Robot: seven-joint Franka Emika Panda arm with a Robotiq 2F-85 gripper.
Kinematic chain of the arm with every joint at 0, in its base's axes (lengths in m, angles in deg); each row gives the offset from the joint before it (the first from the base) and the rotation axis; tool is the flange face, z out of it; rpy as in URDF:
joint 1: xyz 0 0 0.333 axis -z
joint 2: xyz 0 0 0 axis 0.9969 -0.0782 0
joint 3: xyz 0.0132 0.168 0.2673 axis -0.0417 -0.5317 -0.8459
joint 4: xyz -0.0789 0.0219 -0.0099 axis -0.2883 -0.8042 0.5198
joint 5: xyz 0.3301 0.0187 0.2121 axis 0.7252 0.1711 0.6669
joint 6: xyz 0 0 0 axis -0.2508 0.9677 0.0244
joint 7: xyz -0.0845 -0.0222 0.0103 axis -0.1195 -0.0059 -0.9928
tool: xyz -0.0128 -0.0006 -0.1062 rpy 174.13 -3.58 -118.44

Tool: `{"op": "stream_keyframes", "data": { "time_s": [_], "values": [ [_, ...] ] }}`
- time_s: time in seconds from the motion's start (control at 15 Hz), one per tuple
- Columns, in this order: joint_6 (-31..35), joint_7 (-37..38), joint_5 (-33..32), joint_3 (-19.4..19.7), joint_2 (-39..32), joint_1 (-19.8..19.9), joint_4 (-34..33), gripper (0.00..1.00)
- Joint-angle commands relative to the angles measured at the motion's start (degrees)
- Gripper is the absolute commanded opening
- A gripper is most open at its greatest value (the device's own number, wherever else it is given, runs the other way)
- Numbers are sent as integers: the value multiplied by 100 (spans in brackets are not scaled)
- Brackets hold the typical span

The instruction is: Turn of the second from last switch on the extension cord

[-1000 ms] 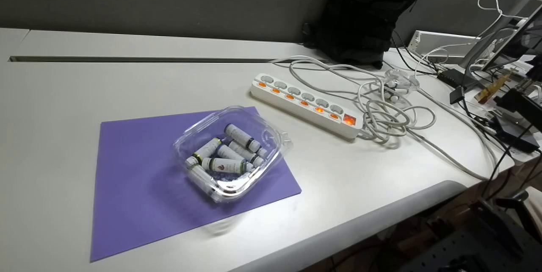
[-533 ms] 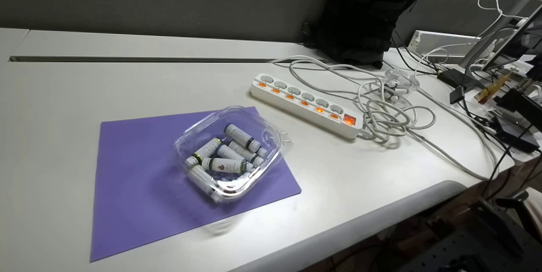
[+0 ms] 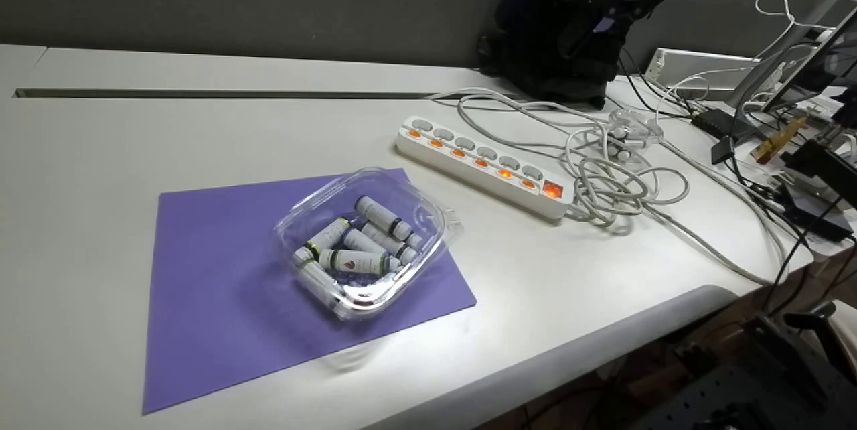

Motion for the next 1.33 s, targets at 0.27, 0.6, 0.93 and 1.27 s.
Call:
{"op": "stream_keyframes", "data": {
  "time_s": [0.27, 0.6, 0.93, 1.27],
  "values": [
    [982, 139, -1302, 133, -1127, 586, -140, 5],
    [932, 44, -1340, 327, -1218, 441, -99, 1],
    [1234, 122, -1314, 403, -1382, 496, -141, 0],
    [1887, -162, -1273, 838, -2131, 613, -458, 0]
  ]
}}
